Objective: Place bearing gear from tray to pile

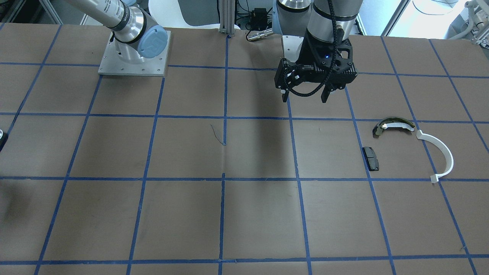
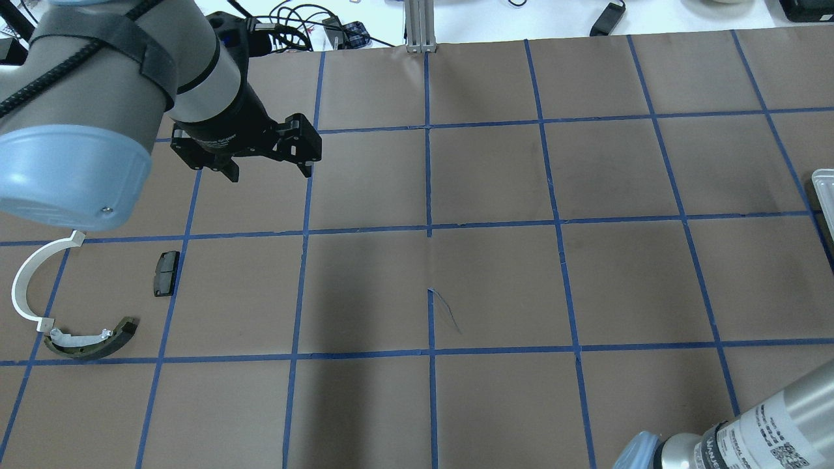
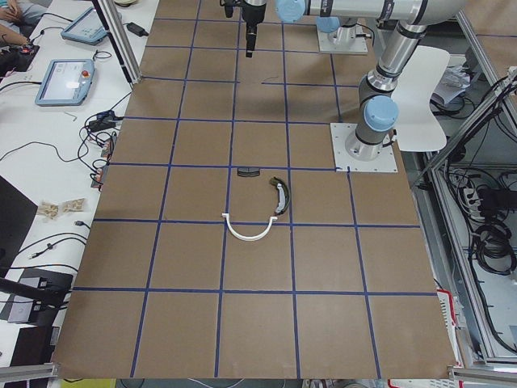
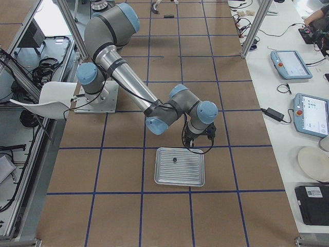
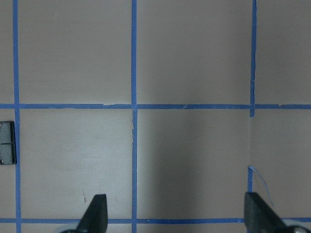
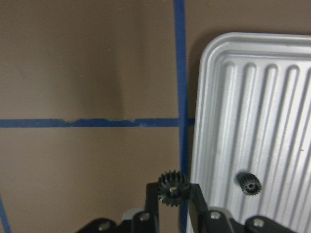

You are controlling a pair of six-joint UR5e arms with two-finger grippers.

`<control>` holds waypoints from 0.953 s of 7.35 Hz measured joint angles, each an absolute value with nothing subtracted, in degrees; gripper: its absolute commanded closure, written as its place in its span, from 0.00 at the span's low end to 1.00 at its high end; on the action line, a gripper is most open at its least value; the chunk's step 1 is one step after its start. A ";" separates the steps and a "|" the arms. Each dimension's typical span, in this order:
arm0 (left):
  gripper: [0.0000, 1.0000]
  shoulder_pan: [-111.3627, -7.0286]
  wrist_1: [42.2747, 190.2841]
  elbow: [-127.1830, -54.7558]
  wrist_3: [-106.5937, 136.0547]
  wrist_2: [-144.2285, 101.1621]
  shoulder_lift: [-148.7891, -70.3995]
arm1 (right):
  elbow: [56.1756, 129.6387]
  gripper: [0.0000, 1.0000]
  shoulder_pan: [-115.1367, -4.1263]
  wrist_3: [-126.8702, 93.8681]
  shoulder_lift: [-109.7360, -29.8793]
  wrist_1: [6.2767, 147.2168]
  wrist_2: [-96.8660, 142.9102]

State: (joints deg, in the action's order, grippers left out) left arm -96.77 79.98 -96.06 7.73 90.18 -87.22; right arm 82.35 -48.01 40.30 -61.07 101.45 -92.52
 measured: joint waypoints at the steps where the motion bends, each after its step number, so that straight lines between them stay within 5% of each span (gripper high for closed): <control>1: 0.00 -96.77 79.98 -96.07 7.73 90.17 -87.21 | 82.98 1.00 -50.87 36.53 -62.34 99.87 -91.84; 7: 0.00 -96.77 80.01 -96.06 7.73 90.17 -87.19 | 93.45 1.00 -70.25 8.39 -72.29 98.93 -85.52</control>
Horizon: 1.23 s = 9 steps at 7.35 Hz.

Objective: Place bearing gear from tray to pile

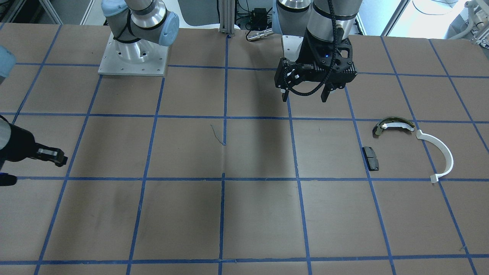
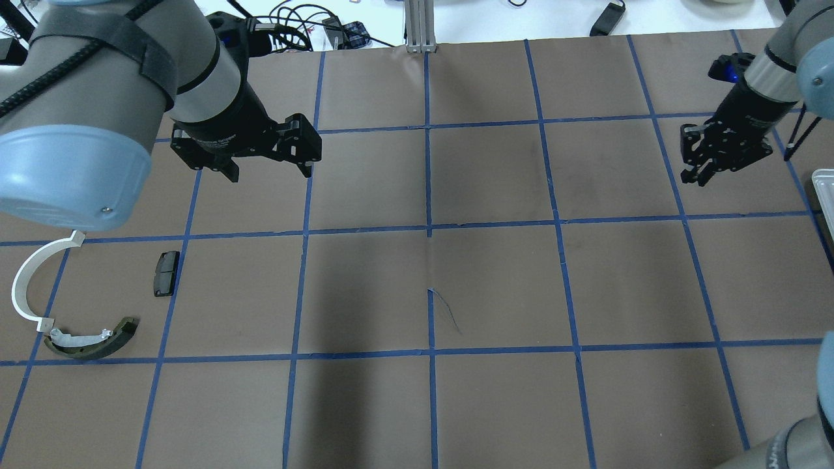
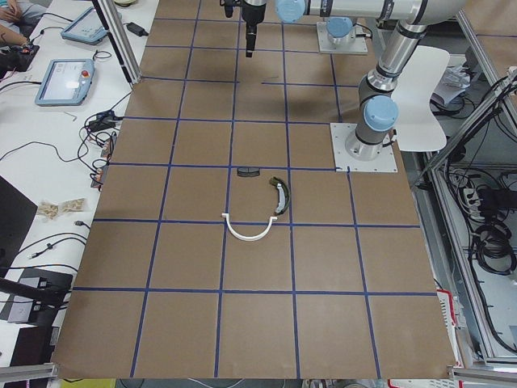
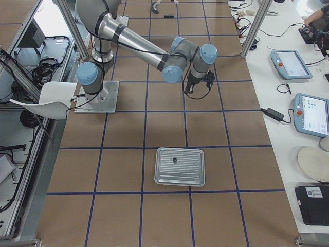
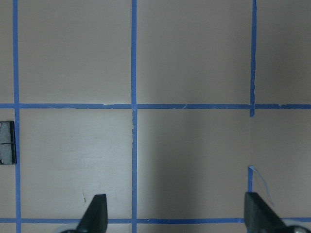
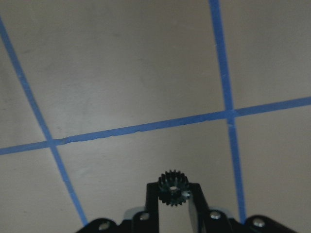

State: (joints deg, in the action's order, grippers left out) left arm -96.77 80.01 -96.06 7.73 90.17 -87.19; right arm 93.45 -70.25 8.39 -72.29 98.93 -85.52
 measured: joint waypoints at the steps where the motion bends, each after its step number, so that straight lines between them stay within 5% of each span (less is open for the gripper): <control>1: 0.00 -96.77 79.99 -96.06 7.74 90.18 -87.19 | 94.78 1.00 -73.53 3.96 -73.27 99.16 -84.59; 6: 0.00 -96.77 79.96 -96.06 7.73 90.17 -87.19 | 96.92 1.00 -92.49 -18.84 -74.75 102.22 -79.40; 9: 0.00 -96.77 79.97 -96.05 7.73 90.18 -87.19 | 101.26 1.00 -105.51 -33.90 -72.38 115.75 -78.37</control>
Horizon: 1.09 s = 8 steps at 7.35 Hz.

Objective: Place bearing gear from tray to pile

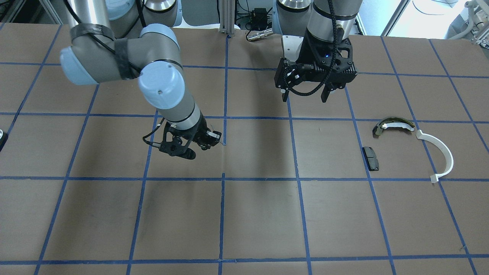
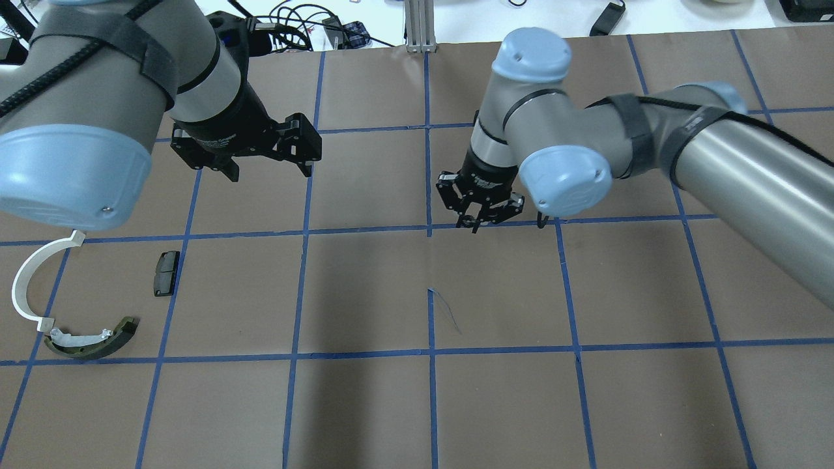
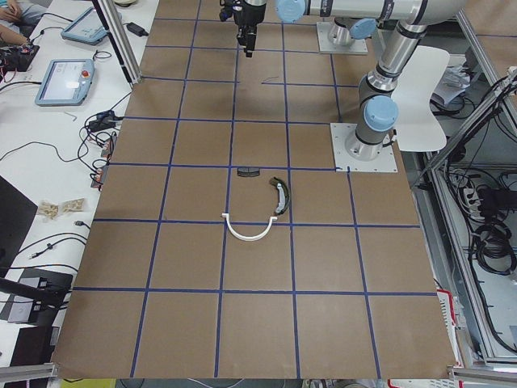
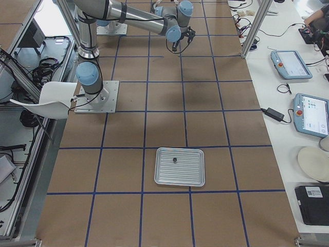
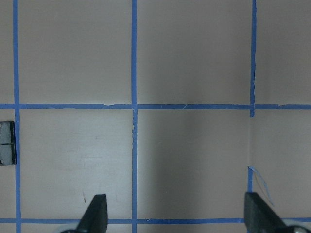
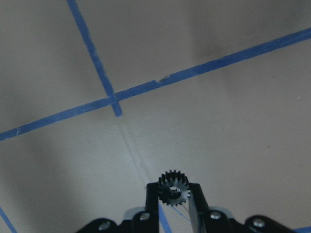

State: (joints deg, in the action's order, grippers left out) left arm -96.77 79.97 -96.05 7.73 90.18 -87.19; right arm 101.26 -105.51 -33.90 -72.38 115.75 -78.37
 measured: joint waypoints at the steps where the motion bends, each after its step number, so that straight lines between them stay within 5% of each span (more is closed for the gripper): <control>1: 0.00 -96.77 79.98 -96.03 7.73 90.18 -87.19 | 103.31 1.00 -108.33 -37.23 -71.02 120.80 -78.37; 5: 0.00 -96.77 79.96 -96.01 7.73 90.17 -87.22 | 106.58 1.00 -113.84 -41.61 -67.08 129.53 -76.62; 6: 0.00 -96.77 79.95 -96.02 7.73 90.17 -87.21 | 106.58 0.55 -114.21 -41.80 -65.93 130.62 -75.98; 7: 0.00 -96.77 79.94 -96.04 7.73 90.18 -87.20 | 106.51 0.22 -114.34 -41.97 -65.32 131.26 -75.81; 8: 0.00 -96.77 79.92 -96.04 7.73 90.18 -87.21 | 106.36 0.12 -114.33 -41.94 -65.07 131.54 -75.93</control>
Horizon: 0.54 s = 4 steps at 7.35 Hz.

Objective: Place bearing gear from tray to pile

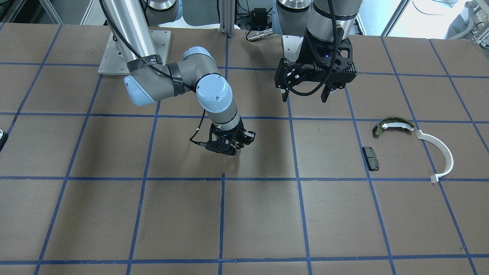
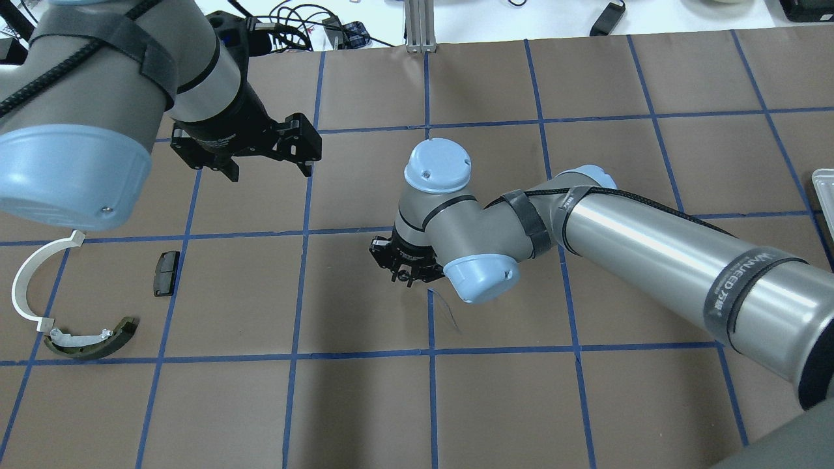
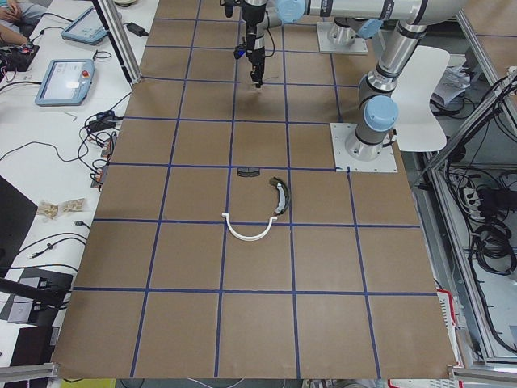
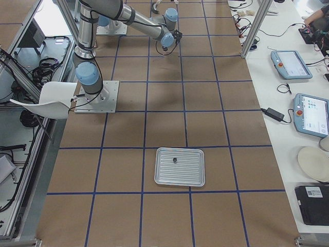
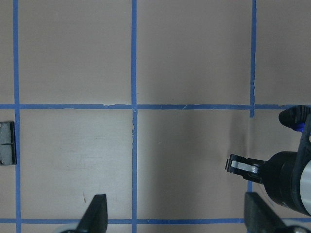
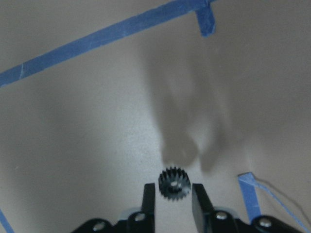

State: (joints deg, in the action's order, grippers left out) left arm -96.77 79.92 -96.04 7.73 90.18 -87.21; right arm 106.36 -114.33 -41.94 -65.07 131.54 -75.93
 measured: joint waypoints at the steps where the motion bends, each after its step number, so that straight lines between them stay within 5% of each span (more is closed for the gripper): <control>1: 0.00 -96.79 79.90 -96.03 7.73 90.18 -87.23 | 106.10 0.10 -114.15 -41.68 -65.07 131.65 -76.15; 4: 0.00 -96.89 79.36 -95.91 7.85 90.00 -88.35 | 103.35 0.02 -109.96 -39.23 -66.73 130.24 -77.80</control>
